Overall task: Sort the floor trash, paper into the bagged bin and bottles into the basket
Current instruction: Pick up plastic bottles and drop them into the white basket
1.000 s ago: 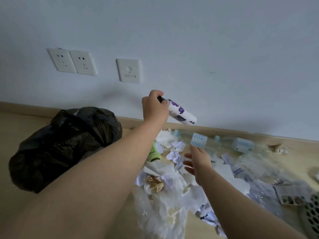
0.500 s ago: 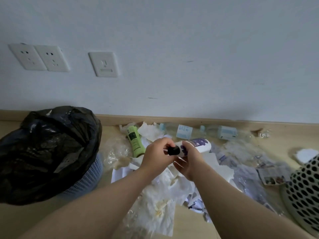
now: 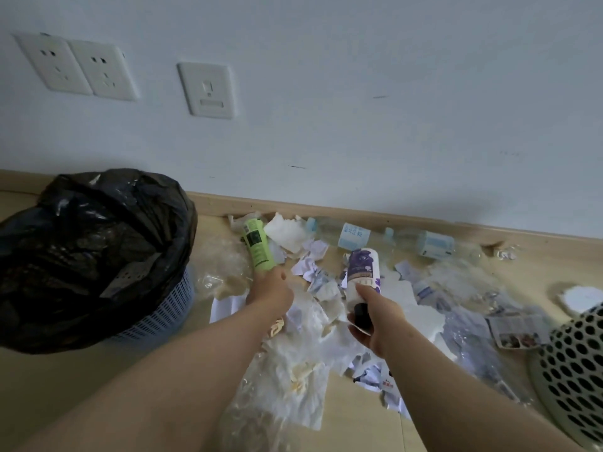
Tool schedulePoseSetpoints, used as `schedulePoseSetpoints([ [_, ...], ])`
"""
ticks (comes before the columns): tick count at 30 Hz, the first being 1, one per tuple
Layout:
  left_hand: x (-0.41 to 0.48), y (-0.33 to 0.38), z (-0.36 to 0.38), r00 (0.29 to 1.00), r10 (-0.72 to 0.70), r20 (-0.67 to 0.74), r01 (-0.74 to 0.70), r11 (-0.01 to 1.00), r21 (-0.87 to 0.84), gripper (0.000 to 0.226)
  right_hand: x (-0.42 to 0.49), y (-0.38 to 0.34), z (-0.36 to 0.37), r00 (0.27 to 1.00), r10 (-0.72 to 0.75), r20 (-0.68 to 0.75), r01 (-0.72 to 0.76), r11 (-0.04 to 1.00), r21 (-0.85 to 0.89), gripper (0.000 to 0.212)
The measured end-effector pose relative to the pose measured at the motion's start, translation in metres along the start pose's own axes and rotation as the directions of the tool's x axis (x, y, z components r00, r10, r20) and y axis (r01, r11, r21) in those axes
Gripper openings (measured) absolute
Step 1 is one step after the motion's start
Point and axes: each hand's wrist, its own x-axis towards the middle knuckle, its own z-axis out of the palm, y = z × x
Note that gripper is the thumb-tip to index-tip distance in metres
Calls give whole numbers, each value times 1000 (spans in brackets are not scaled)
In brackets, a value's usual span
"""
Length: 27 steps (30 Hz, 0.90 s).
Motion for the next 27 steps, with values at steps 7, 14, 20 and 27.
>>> schedulePoseSetpoints([
  [7,16,-6,17,979,-113,172,84,982,167,64,10,-8,-10,998,-63,10,63,987,-149,21],
  [14,8,-26,30,971,-117,207,62,965,255,55,14,-1,-15,999,-49,5,49,976,-214,23],
  [20,7,-15,14,977,-27,-211,60,987,151,42,12,1,-13,998,-50,31,55,978,-200,23],
  [27,28,-1,30,984,-141,108,138,990,27,55,17,11,-18,1000,-17,-4,16,977,-214,24],
])
